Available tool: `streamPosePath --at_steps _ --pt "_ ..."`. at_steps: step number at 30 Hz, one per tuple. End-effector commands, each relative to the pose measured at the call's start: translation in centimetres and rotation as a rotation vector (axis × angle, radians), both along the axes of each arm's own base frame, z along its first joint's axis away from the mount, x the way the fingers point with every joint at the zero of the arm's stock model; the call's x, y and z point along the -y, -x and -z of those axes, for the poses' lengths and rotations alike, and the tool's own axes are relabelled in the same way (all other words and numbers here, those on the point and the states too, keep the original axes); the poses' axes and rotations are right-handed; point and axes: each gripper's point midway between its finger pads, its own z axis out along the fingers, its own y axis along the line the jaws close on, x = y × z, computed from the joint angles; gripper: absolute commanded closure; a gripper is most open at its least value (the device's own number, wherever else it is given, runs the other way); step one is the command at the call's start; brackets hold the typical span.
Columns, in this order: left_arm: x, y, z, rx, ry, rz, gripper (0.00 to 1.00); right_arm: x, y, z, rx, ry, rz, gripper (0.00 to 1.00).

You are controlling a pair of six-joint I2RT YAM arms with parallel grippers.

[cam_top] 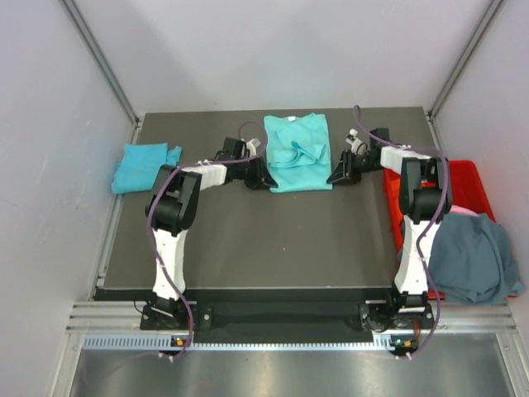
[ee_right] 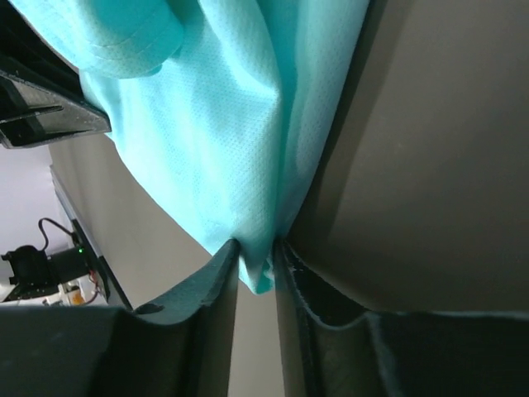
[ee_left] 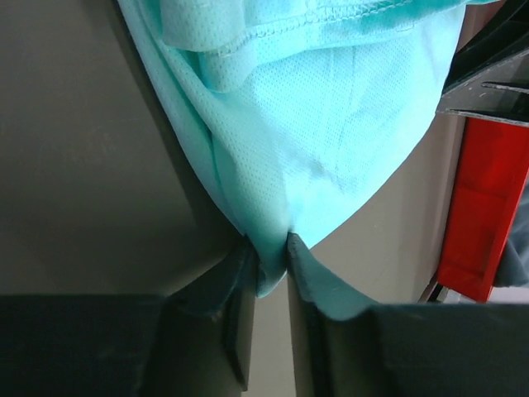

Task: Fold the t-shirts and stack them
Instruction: Fold the tshirt

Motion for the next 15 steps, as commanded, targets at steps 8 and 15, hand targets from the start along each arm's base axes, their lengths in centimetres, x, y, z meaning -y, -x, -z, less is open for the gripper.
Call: streamPosePath --at_steps 8,15 --pt "-0.4 0.4 -2.0 0.032 0.0 0.007 1.0 -0.2 2.4 0.2 -0.045 0.0 -0.043 1.0" --pt "-1.2 -1.4 -11.7 0.223 0.065 -0.015 1.0 -0.7 0.8 -8.3 0.145 -0.043 -0.037 1.0"
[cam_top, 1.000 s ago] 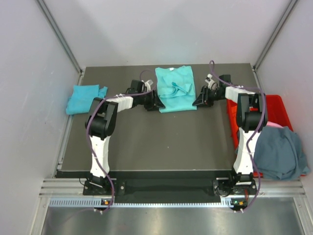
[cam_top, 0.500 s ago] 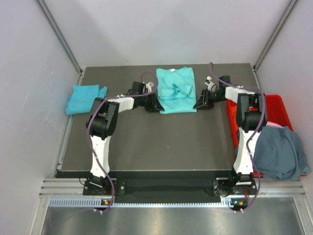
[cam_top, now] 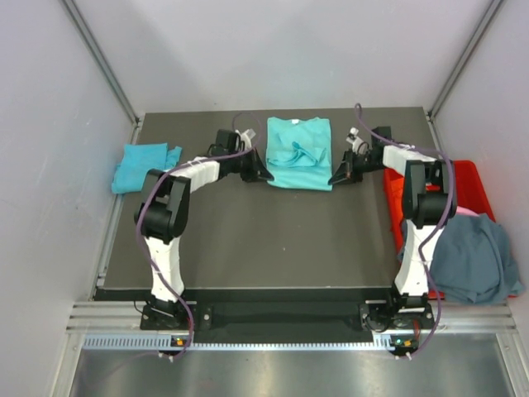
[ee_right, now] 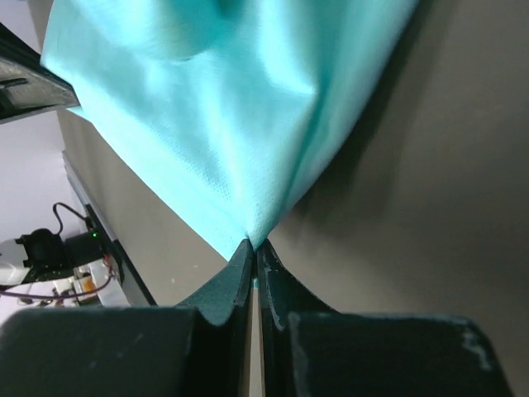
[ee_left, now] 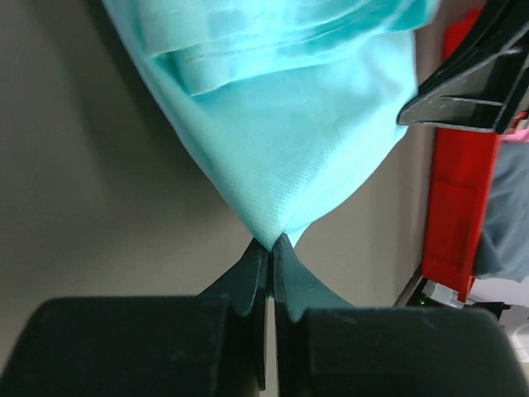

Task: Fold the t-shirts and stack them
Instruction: Fold the tshirt

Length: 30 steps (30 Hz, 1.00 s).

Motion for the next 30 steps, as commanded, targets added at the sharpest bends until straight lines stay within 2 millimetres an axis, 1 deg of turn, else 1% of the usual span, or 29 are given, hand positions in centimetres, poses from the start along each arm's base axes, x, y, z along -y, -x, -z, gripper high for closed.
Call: streamPosePath --at_steps 1,2,3,4,5,6,7,8,9,10,12,13,15,16,17,18,19,21,23,26,27,29,30 --pt "-0.2 -1.7 -9.7 0.223 0.069 -0.002 1.0 -0.6 -1.3 -8.3 0.206 -0.043 -0.019 1.0" --pt "-0.2 -1.5 -11.3 0.253 0.081 0.0 1.0 -0.7 -1.2 -9.2 0.216 -0.051 -0.015 1.0" --pt "-0.2 -1.3 -12.3 0.265 0.091 -0.001 1.0 -0.8 -1.0 -10.5 0.237 -0.061 -0.018 1.0" --pt "-0.3 -1.1 -12.8 0.273 0.095 -0.002 1.0 -0.9 -0.9 -11.1 0.242 -0.065 -0.016 1.0" --pt "-0.4 -0.7 -14.1 0.295 0.106 -0.002 1.0 -0.9 -0.7 -11.5 0.248 -0.068 -0.017 1.0" --pt "-0.5 -0.5 -14.6 0.302 0.108 -0.006 1.0 -0.9 -0.4 -12.2 0.258 -0.07 -0.015 1.0" --pt "-0.6 0.0 -14.2 0.295 0.103 -0.006 1.0 -1.0 0.0 -12.0 0.246 -0.074 -0.018 1.0" --pt "-0.8 0.4 -14.5 0.301 0.103 -0.007 1.0 -1.1 0.3 -11.9 0.242 -0.074 -0.022 1.0" --pt "-0.9 0.7 -14.2 0.295 0.096 -0.009 1.0 -1.1 0.6 -11.7 0.235 -0.074 -0.023 1.0" --pt "-1.2 1.4 -12.8 0.266 0.083 -0.01 1.0 -1.2 1.2 -10.8 0.216 -0.067 -0.029 1.0" --pt "-1.6 2.2 -11.6 0.247 0.065 -0.013 1.0 -1.4 1.8 -9.3 0.182 -0.063 -0.035 1.0" --pt "-1.9 3.1 -9.9 0.203 0.049 -0.015 1.0 -1.4 2.4 -8.2 0.152 -0.059 -0.036 1.0" --pt "-2.3 4.1 -8.8 0.173 0.038 -0.02 1.0 -1.8 3.1 -6.9 0.109 -0.06 -0.05 1.0" --pt "-2.7 4.9 -7.3 0.138 0.02 -0.028 1.0 -1.9 3.5 -6.1 0.094 -0.052 -0.056 1.0" --pt "-2.9 5.3 -7.1 0.13 0.016 -0.033 1.0 -2.3 3.8 -5.8 0.087 -0.05 -0.069 1.0" --pt "-3.1 6.1 -6.0 0.105 0.007 -0.032 1.0 -2.6 4.1 -5.2 0.065 -0.047 -0.076 1.0" --pt "-3.2 6.4 -5.7 0.097 0.002 -0.032 1.0 -2.9 4.3 -4.9 0.063 -0.043 -0.09 1.0" --pt "-3.4 6.7 -5.0 0.086 -0.012 -0.039 1.0 -3.9 5.0 -4.8 0.058 -0.035 -0.123 1.0" --pt "-3.5 6.7 -4.9 0.087 -0.015 -0.04 1.0 -4.9 5.6 -4.9 0.063 -0.033 -0.153 1.0" --pt "-3.4 6.5 -5.4 0.091 -0.005 -0.039 1.0 -6.0 6.4 -6.1 0.098 -0.028 -0.184 1.0" --pt "-3.3 6.7 -5.5 0.089 -0.002 -0.034 1.0 -6.2 6.6 -7.1 0.127 -0.028 -0.19 1.0" --pt "-3.2 6.9 -6.1 0.088 0.011 -0.035 1.0 -6.3 7.1 -7.6 0.141 -0.023 -0.193 1.0" --pt "-3.2 6.9 -6.2 0.088 0.015 -0.036 1.0 -6.4 7.3 -8.5 0.17 -0.026 -0.194 1.0"
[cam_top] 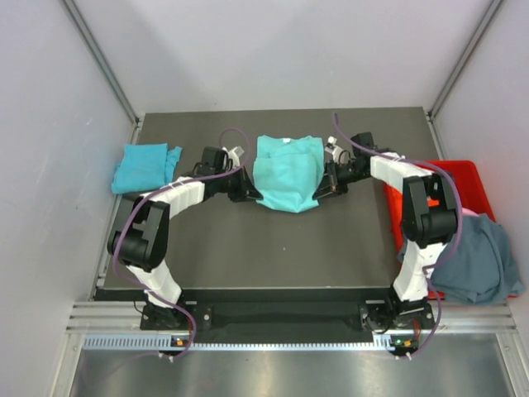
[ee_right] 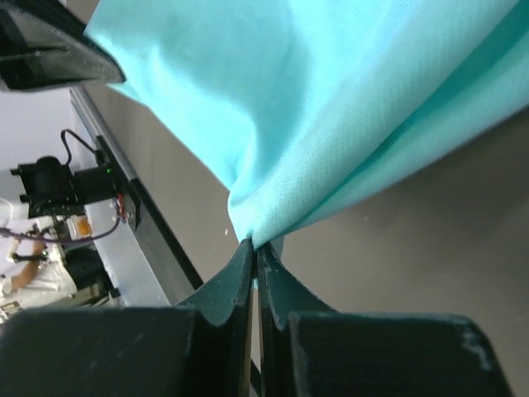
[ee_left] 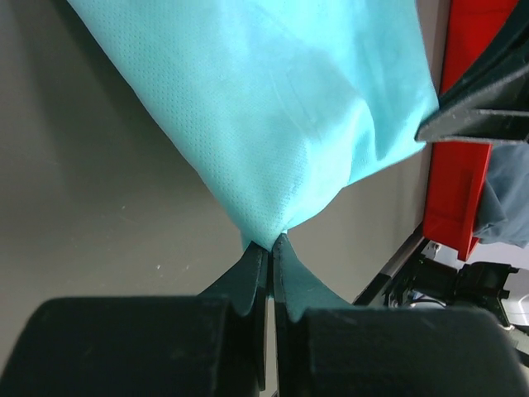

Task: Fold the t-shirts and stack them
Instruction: Fold the tshirt

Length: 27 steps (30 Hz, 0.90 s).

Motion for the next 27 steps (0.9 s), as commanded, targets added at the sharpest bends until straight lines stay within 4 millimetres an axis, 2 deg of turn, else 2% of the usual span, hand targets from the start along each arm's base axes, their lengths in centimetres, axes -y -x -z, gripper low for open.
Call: streamPosePath --at_steps 1,3,6,7,8,9,10,12,16,17,20,27 --pt "0.2 -0.7 -3.6 0.093 0.048 0.0 1.0 -0.3 0.3 -4.1 0.141 -0.021 -0.018 1.0" --pt "0.1 -0.7 -4.1 0.106 0.043 -0.002 1.0 -0.2 0.7 -5.0 0.174 -0.016 -0.015 1.0" --pt "0.0 -0.4 -3.6 0.096 0.031 0.009 1.0 0.4 1.1 -5.1 0.21 0.014 -0.009 1.0" --pt "-0.2 -0.3 -3.2 0.088 0.018 0.002 1.0 0.6 1.5 -4.5 0.202 0.028 -0.007 1.0" --pt "-0.3 -0.3 -2.9 0.085 0.01 -0.004 0.96 0.9 1.6 -4.3 0.199 0.036 -0.001 1.0" --pt "-0.4 -0.2 -2.5 0.074 0.004 -0.01 0.79 0.9 1.8 -3.9 0.191 0.04 -0.001 0.99" --pt "-0.5 -0.2 -2.3 0.07 -0.001 -0.016 0.74 1.2 2.1 -3.2 0.176 0.052 0.001 0.93" --pt "-0.8 0.0 -1.8 0.049 -0.012 -0.029 0.69 1.5 2.7 -2.0 0.137 0.073 -0.003 0.84" --pt "-1.5 0.6 -0.7 -0.006 -0.052 -0.063 0.52 2.1 4.5 0.5 0.055 0.108 -0.031 0.65" --pt "-1.6 0.9 -0.5 -0.023 -0.055 -0.072 0.51 2.4 5.0 1.0 0.037 0.12 -0.033 0.6" --pt "-1.8 2.0 0.7 -0.085 -0.06 -0.089 0.43 3.0 7.0 2.5 -0.006 0.148 -0.061 0.58" --pt "-1.8 2.7 2.8 -0.157 -0.059 -0.101 0.39 3.5 8.3 3.5 -0.019 0.181 -0.068 0.54"
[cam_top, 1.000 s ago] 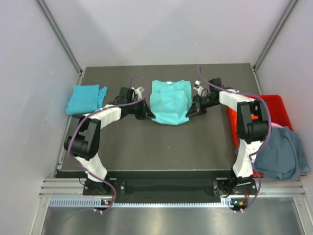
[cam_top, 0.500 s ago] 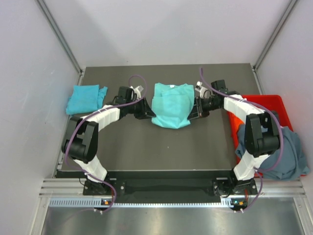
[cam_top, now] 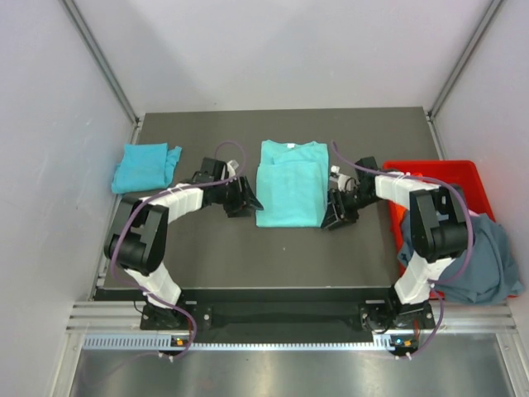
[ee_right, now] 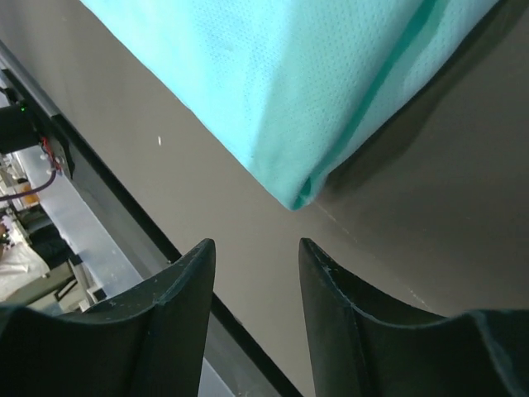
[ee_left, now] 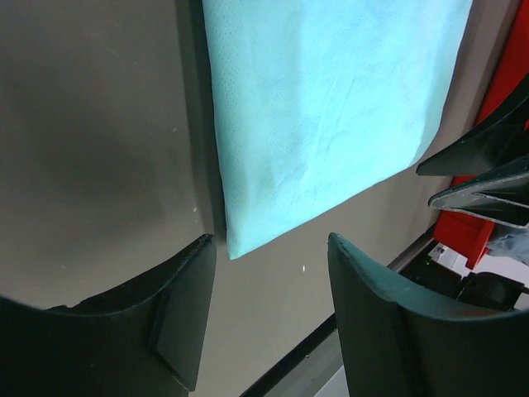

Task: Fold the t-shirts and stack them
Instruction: Fold the tshirt

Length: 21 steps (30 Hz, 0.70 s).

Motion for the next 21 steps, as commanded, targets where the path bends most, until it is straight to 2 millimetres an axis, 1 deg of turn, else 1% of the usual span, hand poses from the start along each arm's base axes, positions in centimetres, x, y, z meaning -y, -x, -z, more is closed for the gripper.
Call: streamPosePath --at_steps 1,4,9,11,14,16,21 --pt "0.0 -0.1 0.4 -0.022 0.008 -0.02 0.39 0.4 0.1 0.1 0.039 0.016 -0.019 0.54" --pt "0.2 0.0 1.1 -0.043 0.016 -0.017 0.38 0.5 0.2 0.5 0.034 0.018 -0.018 0.54" --pt "0.8 -0.2 1.9 -0.064 0.035 -0.01 0.38 0.2 -0.5 2.0 -0.013 0.013 -0.022 0.54" --pt "1.2 0.0 2.2 -0.076 0.04 -0.003 0.38 0.2 -0.4 2.7 -0.037 0.017 -0.024 0.55" --pt "1.7 0.6 2.5 -0.083 0.042 0.016 0.38 -0.1 -0.5 3.3 -0.051 0.012 -0.028 0.55" --pt "2.2 0.9 2.7 -0.089 0.042 0.028 0.38 -0.1 -0.7 3.3 -0.048 0.009 -0.024 0.56" --pt "3.2 1.9 2.7 -0.101 0.044 0.062 0.44 -0.2 -0.9 3.5 -0.046 0.003 -0.018 0.57"
